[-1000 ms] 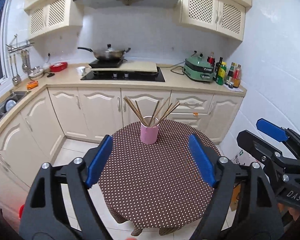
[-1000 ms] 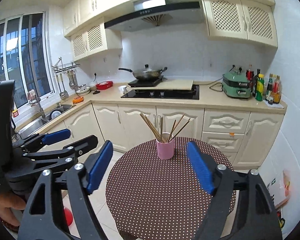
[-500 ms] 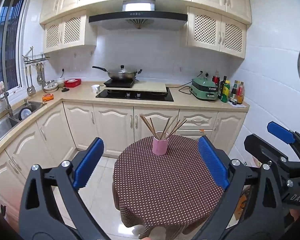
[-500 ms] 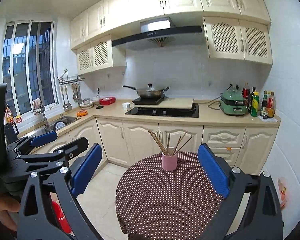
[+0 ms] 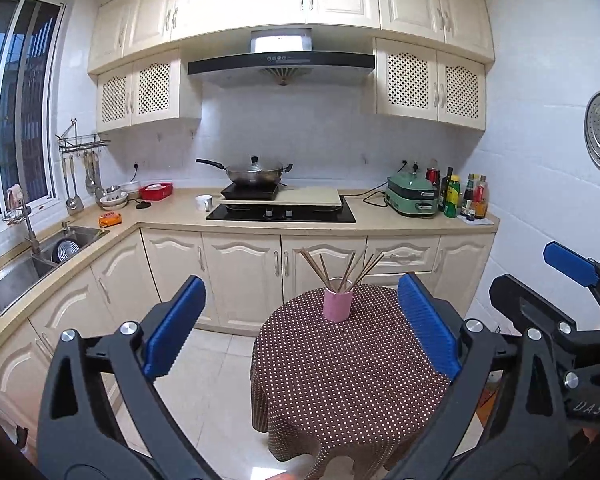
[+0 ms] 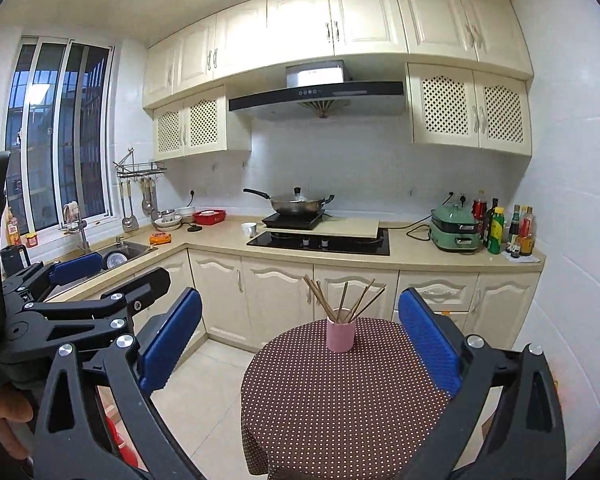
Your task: Organize utensils
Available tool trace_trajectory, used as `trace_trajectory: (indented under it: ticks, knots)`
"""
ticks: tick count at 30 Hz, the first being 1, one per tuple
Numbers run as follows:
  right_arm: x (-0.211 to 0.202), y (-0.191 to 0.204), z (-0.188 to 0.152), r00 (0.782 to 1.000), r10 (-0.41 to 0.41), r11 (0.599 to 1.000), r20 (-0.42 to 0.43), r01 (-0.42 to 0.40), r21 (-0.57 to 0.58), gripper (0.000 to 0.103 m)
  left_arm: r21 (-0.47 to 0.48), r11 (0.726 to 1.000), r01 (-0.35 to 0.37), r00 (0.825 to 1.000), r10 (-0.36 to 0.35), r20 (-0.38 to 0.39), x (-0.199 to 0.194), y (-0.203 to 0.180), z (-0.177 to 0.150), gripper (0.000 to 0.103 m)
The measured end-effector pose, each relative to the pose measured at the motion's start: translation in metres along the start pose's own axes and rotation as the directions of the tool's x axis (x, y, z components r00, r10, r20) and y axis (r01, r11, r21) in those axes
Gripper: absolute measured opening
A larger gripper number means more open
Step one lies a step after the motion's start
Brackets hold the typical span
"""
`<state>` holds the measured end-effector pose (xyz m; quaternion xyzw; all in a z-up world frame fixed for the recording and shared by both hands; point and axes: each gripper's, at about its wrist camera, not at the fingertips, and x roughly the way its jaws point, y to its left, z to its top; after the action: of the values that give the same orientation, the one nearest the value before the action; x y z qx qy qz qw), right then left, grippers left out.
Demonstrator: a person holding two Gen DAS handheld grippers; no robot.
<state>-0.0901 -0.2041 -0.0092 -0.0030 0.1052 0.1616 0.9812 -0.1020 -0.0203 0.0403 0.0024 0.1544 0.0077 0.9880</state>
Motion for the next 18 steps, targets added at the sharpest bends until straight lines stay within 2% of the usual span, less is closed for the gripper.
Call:
trace_trajectory:
  ticks: [10,18]
  knots:
    - [-0.012,0.011,0.002,0.999,-0.026,0.999,0.033,0.027,-0.021,0.095,0.008,0.999,-0.033,0.998,0.032,0.056,-0.018,0.003,0.002,0.097]
    - [-0.013,0.011,0.004,0.998,-0.023,1.0,0.05,0.024,-0.017,0.095,0.012,0.998,-0.059,0.996,0.058,0.071,-0.024,0.002,0.006,0.097]
